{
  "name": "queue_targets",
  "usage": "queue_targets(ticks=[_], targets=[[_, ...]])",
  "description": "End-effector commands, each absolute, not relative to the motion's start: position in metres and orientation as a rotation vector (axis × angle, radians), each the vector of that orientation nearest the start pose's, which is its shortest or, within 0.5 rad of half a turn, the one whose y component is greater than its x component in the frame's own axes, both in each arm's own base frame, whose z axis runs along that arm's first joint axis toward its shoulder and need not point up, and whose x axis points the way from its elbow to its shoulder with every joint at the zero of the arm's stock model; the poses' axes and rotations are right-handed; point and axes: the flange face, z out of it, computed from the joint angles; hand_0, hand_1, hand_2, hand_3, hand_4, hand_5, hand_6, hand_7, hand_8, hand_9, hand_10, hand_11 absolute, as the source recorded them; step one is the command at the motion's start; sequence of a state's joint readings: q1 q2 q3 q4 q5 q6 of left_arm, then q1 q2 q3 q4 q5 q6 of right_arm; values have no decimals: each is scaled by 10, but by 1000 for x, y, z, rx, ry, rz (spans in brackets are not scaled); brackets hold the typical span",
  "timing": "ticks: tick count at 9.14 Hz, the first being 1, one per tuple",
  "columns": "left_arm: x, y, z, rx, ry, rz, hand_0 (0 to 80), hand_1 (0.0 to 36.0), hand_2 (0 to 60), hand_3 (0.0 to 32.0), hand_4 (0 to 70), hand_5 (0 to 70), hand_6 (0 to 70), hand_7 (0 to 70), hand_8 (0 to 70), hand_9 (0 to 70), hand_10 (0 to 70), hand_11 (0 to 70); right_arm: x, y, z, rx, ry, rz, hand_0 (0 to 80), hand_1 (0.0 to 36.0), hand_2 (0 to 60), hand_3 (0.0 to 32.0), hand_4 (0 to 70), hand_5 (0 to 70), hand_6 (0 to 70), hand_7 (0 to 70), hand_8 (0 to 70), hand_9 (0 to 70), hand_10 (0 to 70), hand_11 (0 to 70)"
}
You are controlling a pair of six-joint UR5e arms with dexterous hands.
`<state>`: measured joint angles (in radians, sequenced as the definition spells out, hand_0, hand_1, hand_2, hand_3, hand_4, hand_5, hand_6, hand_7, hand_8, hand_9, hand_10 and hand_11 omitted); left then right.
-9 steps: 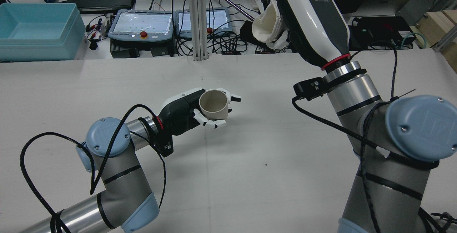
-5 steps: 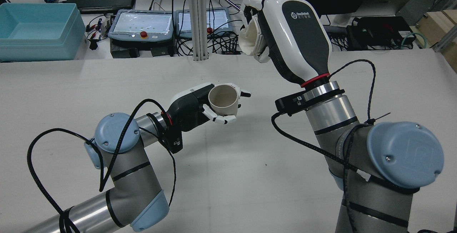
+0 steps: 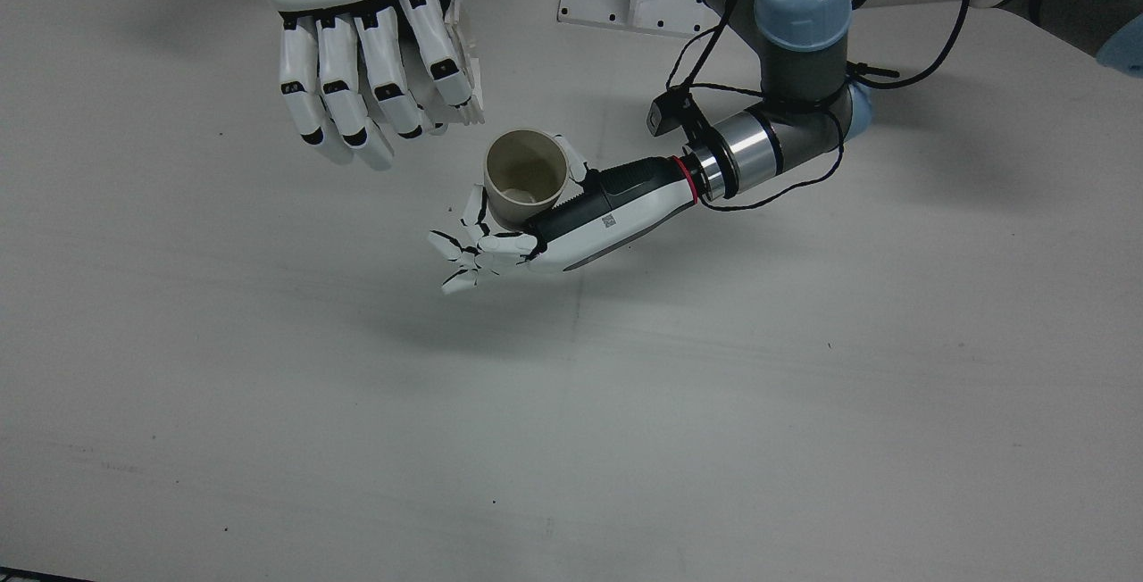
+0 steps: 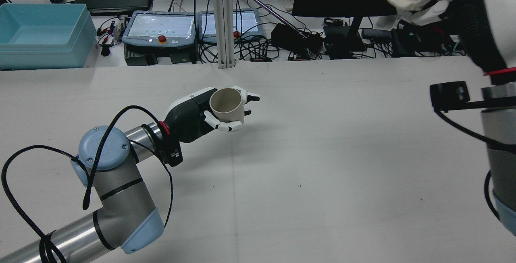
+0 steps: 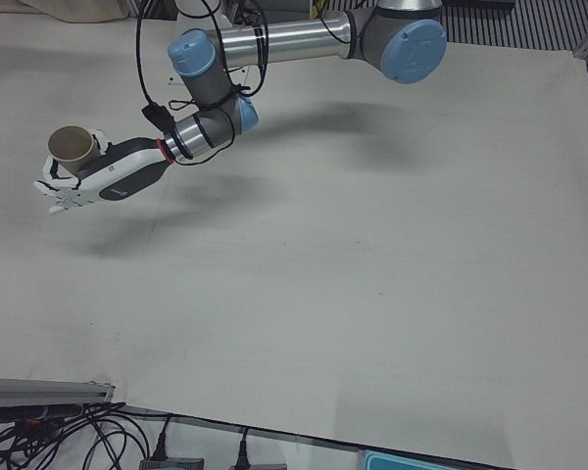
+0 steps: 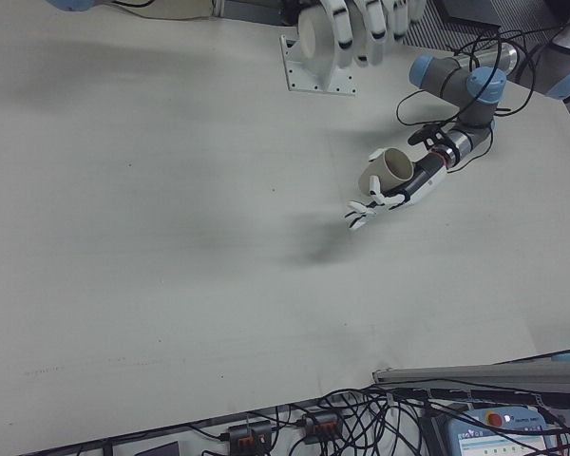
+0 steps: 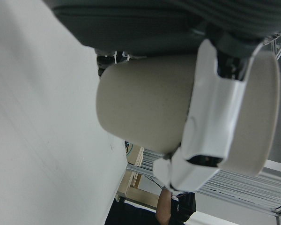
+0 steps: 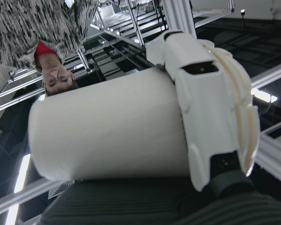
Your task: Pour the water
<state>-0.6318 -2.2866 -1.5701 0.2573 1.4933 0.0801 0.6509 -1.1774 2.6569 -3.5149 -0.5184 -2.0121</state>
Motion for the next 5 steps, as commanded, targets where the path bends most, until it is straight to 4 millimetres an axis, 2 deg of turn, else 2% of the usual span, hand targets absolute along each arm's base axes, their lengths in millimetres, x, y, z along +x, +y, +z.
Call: queue_targets(ticks=[1,2,3,4,5], targets=[[383,-569,416,-781,2163,-1416,800,360,600,0,632,700,170,265,51,64,68,131,-5,-331,236,-1319,2311,-1768,800,360,564,0,273,700,440,554,313,428,366,554],[335,-576,469,-727,2146,-1451,800,360,600,0,635,700,167,260,49,61,67,127,14,-325,259,-1253,2328,-1790,800,360,562,0,274,700,448,560,316,429,354,537],[298,-578,502,-677,2147,-1497,800,360,600,0,644,700,171,263,49,61,68,129,24,-332,279,-1245,2349,-1823,800,360,552,0,279,700,466,583,326,439,358,542],[289,-579,508,-663,2152,-1506,800,360,600,0,645,700,173,265,50,63,71,132,28,-350,301,-1248,2358,-1872,800,360,541,0,273,700,471,587,330,444,386,576],[285,-580,510,-658,2153,-1510,800,360,600,0,647,700,175,266,50,62,71,132,30,-384,344,-1191,2382,-1964,800,360,539,0,273,700,477,594,333,446,390,581]])
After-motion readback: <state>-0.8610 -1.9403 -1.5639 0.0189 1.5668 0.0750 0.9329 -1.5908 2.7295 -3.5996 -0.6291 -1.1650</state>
